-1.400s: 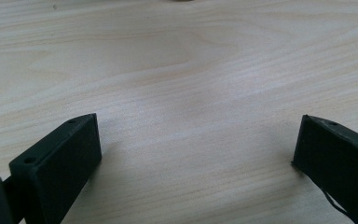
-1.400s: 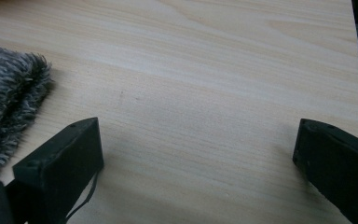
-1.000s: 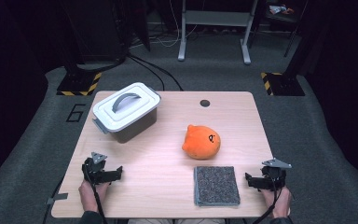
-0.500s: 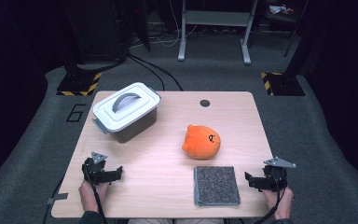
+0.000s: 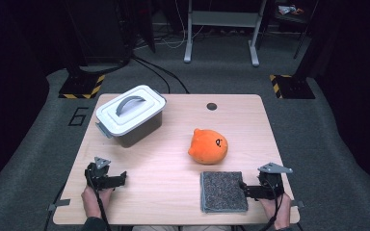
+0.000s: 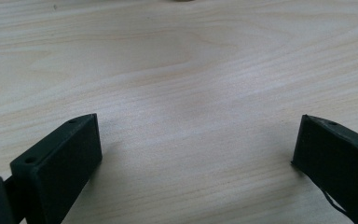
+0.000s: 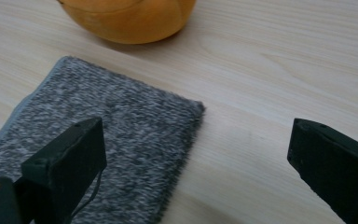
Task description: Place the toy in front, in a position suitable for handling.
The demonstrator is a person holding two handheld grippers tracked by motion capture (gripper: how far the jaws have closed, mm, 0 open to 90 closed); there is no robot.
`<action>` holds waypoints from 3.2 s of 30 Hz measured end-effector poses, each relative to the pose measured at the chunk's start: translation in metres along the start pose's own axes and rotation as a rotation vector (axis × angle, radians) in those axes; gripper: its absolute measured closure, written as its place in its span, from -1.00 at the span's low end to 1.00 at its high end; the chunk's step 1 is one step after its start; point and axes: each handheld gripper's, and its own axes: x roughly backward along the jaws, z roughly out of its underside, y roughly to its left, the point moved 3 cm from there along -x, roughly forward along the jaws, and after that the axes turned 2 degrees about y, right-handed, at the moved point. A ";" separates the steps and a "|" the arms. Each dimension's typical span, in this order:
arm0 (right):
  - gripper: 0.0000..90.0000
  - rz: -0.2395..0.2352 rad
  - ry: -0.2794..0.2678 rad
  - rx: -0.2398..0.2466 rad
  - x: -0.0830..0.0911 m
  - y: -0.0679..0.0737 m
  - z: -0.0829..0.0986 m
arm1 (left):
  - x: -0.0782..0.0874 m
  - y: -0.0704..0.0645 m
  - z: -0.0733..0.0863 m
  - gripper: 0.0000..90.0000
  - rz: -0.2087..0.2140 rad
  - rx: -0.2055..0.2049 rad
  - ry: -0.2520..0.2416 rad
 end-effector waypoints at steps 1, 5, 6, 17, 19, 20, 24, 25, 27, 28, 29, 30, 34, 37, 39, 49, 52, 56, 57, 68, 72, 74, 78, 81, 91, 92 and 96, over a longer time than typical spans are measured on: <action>-0.92 -0.006 0.004 0.004 -0.001 0.003 0.000 | 0.000 0.000 0.000 -0.99 0.000 0.000 0.001; -0.92 -0.028 0.024 0.045 -0.008 0.016 -0.002 | 0.000 0.000 0.000 -0.99 0.000 0.000 0.001; -0.92 -0.043 0.028 0.065 -0.012 0.024 -0.002 | 0.000 0.000 0.000 -0.99 0.000 0.000 0.000; -0.91 -0.101 0.082 0.115 -0.033 0.055 -0.001 | 0.000 0.000 0.000 -0.99 0.001 0.000 0.001; -0.90 -0.112 0.082 0.134 -0.037 0.058 -0.002 | 0.000 0.000 0.000 -0.99 0.001 0.000 0.001; -0.90 -0.115 0.100 0.111 -0.038 0.062 -0.001 | 0.000 0.000 0.000 -0.99 0.000 0.001 0.001; -0.86 -0.120 0.120 0.140 -0.047 0.067 0.001 | 0.000 0.000 0.000 -0.99 0.000 0.001 0.001; -0.83 -0.122 0.134 0.144 -0.049 0.068 0.002 | 0.000 0.000 0.000 -0.99 0.000 0.001 0.001; -0.75 -0.118 0.156 0.169 -0.054 0.070 0.005 | 0.000 0.000 0.000 -0.99 0.000 0.001 0.001; -0.75 -0.118 0.156 0.169 -0.054 0.070 0.005 | 0.000 0.000 0.000 -0.99 0.000 0.000 0.000; -0.71 -0.106 0.166 0.164 -0.055 0.071 0.008 | 0.000 0.000 0.000 -0.99 0.000 0.000 0.000; -0.69 -0.102 0.155 0.172 -0.056 0.069 0.008 | 0.000 0.000 0.000 -0.99 0.000 0.001 0.000; -0.52 -0.093 0.158 0.165 -0.054 0.069 0.009 | 0.000 0.000 0.000 -0.99 0.000 0.001 0.000; -0.37 -0.084 0.157 0.174 -0.053 0.067 0.009 | 0.000 0.000 0.000 -0.99 0.000 0.001 0.000; -0.24 -0.078 0.153 0.173 -0.052 0.066 0.009 | 0.000 0.000 0.000 -0.99 0.000 0.001 0.000; 0.47 -0.086 0.133 0.148 -0.046 0.061 0.012 | 0.000 0.000 0.000 -0.99 0.000 0.001 0.000; 0.61 -0.095 0.117 0.113 -0.045 0.058 0.014 | 0.000 0.000 0.000 -0.99 0.000 0.001 0.000; 0.66 -0.094 0.103 0.115 -0.045 0.056 0.015 | 0.000 0.000 0.000 -0.99 -0.001 0.001 0.000; 0.67 -0.088 0.100 0.109 -0.044 0.057 0.015 | 0.000 0.000 0.000 -0.99 0.000 0.001 0.001; 0.68 -0.081 0.064 0.102 -0.030 0.050 0.012 | 0.000 0.000 0.000 -0.99 -0.001 0.001 0.000; 0.68 -0.065 0.059 0.099 -0.022 0.043 0.011 | 0.000 0.000 0.000 -0.99 -0.001 0.000 0.000; 0.68 -0.044 0.055 0.096 -0.019 0.038 0.010 | 0.000 0.000 0.000 -0.99 -0.001 0.001 0.000; 0.68 -0.011 0.047 0.071 -0.011 0.024 0.010 | 0.000 0.000 0.000 -0.99 -0.001 0.000 0.000; 0.67 0.019 0.046 0.055 -0.007 0.014 0.010 | 0.000 0.000 0.000 -0.99 -0.001 0.000 0.000; 0.67 0.091 0.018 0.000 0.005 -0.014 0.006 | 0.000 0.000 0.000 -0.99 -0.001 0.000 0.000; 0.66 0.096 0.010 0.000 0.006 -0.017 0.005 | 0.000 0.000 0.000 -0.99 -0.001 0.001 0.000; 0.66 0.118 -0.002 -0.019 0.007 -0.025 0.000 | 0.000 0.000 0.000 -0.99 -0.001 0.000 0.000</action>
